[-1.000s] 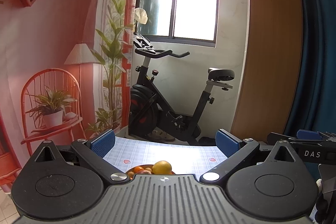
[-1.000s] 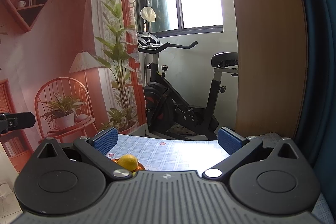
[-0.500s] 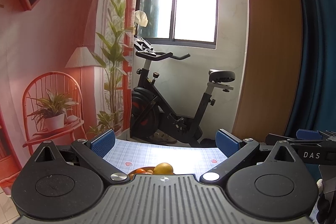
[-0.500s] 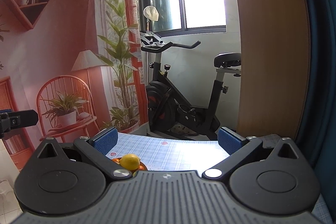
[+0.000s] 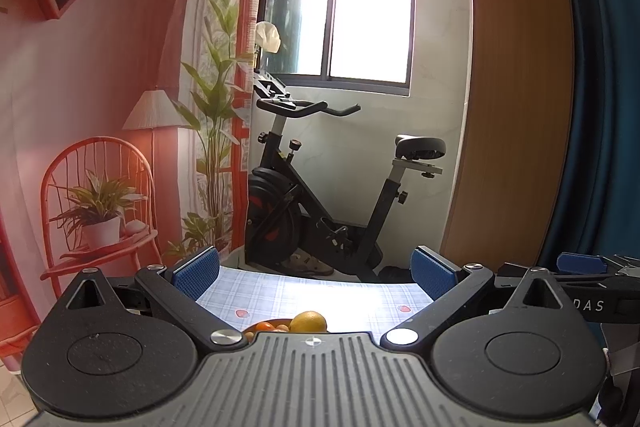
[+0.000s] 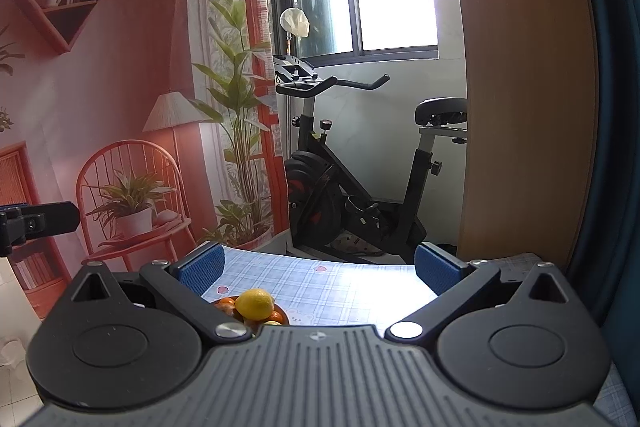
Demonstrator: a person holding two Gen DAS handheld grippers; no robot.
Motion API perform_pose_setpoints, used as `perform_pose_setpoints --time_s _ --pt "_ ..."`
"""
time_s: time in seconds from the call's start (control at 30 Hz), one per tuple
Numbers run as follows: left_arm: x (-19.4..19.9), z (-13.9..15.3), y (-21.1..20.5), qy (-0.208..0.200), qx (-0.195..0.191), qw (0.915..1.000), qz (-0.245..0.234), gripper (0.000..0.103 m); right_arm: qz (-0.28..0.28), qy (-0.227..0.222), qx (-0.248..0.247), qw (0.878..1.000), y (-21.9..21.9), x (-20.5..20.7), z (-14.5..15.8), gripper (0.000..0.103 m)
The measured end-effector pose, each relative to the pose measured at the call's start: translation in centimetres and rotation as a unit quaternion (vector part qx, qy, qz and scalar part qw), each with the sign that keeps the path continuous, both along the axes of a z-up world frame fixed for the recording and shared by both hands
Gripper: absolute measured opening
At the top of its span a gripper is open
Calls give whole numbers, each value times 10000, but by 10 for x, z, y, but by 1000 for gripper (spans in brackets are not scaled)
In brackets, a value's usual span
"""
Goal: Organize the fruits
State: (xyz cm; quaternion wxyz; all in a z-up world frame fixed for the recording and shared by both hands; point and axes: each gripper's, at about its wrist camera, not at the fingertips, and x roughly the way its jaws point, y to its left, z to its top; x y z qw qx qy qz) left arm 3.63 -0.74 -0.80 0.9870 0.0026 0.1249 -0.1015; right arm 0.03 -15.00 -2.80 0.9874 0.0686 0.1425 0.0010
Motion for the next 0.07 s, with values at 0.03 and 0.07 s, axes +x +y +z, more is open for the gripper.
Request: perform_pose_setpoints --time_s 0.03,0.07 --pt "0 0 0 -2 3 10000 3 103 1 6 5 10000 0 0 0 103" --pt "0 0 0 1 7 10000 17 103 -1 15 13 10000 0 0 -1 103"
